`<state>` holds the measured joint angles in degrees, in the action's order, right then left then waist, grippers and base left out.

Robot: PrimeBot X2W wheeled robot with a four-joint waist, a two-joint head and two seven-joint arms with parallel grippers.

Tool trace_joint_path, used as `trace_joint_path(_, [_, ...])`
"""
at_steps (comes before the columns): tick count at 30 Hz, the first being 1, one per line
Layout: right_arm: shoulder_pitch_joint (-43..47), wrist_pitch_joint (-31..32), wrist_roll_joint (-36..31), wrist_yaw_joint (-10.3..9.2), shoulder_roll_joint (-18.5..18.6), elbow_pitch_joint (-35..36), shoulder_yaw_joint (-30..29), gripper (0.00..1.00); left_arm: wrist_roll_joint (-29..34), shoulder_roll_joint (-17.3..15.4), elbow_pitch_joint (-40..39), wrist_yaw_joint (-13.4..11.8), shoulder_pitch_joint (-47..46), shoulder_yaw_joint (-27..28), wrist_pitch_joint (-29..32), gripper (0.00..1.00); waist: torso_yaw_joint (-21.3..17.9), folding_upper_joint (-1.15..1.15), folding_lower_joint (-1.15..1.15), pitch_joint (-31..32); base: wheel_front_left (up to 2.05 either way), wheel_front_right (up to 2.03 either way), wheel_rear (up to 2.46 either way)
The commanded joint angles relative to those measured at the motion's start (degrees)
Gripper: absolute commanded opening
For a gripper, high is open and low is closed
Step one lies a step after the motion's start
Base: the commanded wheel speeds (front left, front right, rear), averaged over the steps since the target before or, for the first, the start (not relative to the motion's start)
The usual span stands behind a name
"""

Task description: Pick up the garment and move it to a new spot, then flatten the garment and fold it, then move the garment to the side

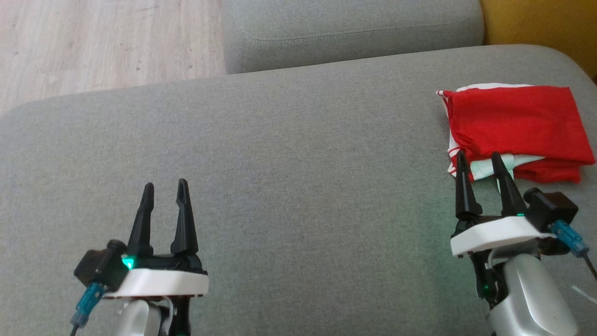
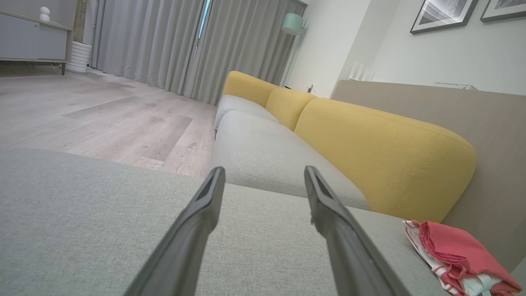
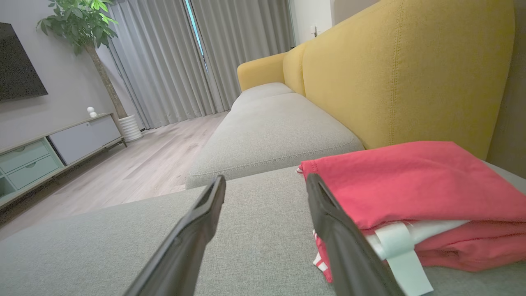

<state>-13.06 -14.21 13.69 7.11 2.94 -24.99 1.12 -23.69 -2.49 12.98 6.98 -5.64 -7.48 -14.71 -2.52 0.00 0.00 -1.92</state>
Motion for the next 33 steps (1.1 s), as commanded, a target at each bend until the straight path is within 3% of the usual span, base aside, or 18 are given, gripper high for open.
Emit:
trace_joint_path(1, [-1.37, -0.78, 0.46, 0.37, -0.06, 1.95, 1.53, 1.00, -0.19, -0.39, -2.11, -0.37, -1.71, 2.05, -0.29, 1.00, 0.02, 0.00, 0.00, -0.11, 0.00, 0.00, 0.00])
trace_joint_path(5, [-1.41, -0.78, 0.44, 0.37, -0.06, 1.76, 1.95, 1.00, -0.42, -0.39, -2.45, -0.41, -1.75, 2.29, -0.29, 1.00, 0.00, 0.00, 0.00, -0.38, 0.00, 0.00, 0.00])
trace_joint_path(6, [0.00, 0.01, 0.04, 0.00, 0.00, -0.06, 0.45, 0.00, -0.21, 0.00, -0.39, 0.01, 0.01, 0.14, 0.00, 0.00, 0.01, 0.00, 0.00, -0.36, 0.00, 0.00, 0.00])
trace_joint_path(9, [1.45, 0.11, -0.01, -0.01, -0.27, -2.87, 0.47, 0.00, -0.19, 0.05, 2.60, 0.07, 1.18, -0.03, 0.04, 0.00, 0.01, 0.00, 0.01, -0.38, 0.00, 0.00, 0.00])
trace_joint_path(33, [2.44, 3.91, 14.41, 0.06, -0.24, -0.33, -1.04, 0.00, -12.88, -0.15, 2.35, 0.15, 0.86, 2.39, 3.80, 0.00, 0.47, 0.00, 0.00, 0.01, 0.00, 0.00, 0.00])
